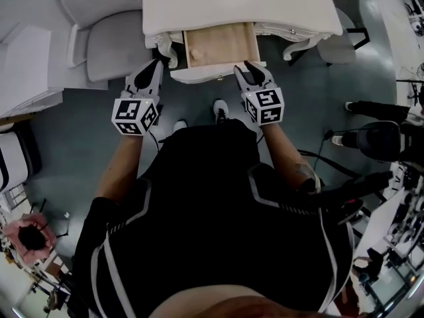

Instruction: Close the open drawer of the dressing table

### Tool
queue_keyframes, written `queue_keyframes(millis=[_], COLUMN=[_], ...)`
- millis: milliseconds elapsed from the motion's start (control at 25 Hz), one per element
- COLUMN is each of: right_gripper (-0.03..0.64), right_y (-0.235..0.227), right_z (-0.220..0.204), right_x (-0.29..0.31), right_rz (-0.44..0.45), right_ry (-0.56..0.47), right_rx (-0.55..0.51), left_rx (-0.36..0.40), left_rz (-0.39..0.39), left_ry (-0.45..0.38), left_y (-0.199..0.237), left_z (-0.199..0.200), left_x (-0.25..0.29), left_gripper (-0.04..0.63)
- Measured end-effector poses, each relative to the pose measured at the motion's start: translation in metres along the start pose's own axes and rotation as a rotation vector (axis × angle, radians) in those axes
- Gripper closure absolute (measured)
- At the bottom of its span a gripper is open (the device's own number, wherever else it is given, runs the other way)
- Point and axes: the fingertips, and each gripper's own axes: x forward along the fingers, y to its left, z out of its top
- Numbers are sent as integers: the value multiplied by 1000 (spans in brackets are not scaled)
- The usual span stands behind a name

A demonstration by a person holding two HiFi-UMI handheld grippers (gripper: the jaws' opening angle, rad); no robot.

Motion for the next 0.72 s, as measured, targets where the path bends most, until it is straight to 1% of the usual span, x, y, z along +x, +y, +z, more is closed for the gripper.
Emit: queue_keyframes(millis=[120, 200, 320, 400, 520, 600, 720], right_gripper=[469, 465, 463, 444, 436, 428, 423], right_y=[7, 10, 13, 17, 24, 23, 23], right_z=[-34, -56, -93, -114, -144, -159, -174], right_x=[15, 24, 37, 44, 51, 61, 82], right_rz=[50, 65, 62, 69, 62, 45, 25], right_ry=[76, 116, 183, 232, 291, 314, 323], right_rx=[-15, -17, -7, 10, 39, 49, 73], left_rx=[-32, -51, -68, -70, -78, -91, -104], left_rz=[34, 50, 67, 83, 100, 105, 129], left_ry=[37, 53, 83, 123, 186, 205, 233], left_y=[1, 3, 4, 6, 7, 9, 19], left_z=[-24, -39, -63, -80, -106, -121, -142], left_x=[3, 1, -8, -14, -28, -31, -32], left_gripper=[591, 591, 591, 591, 591, 591, 591])
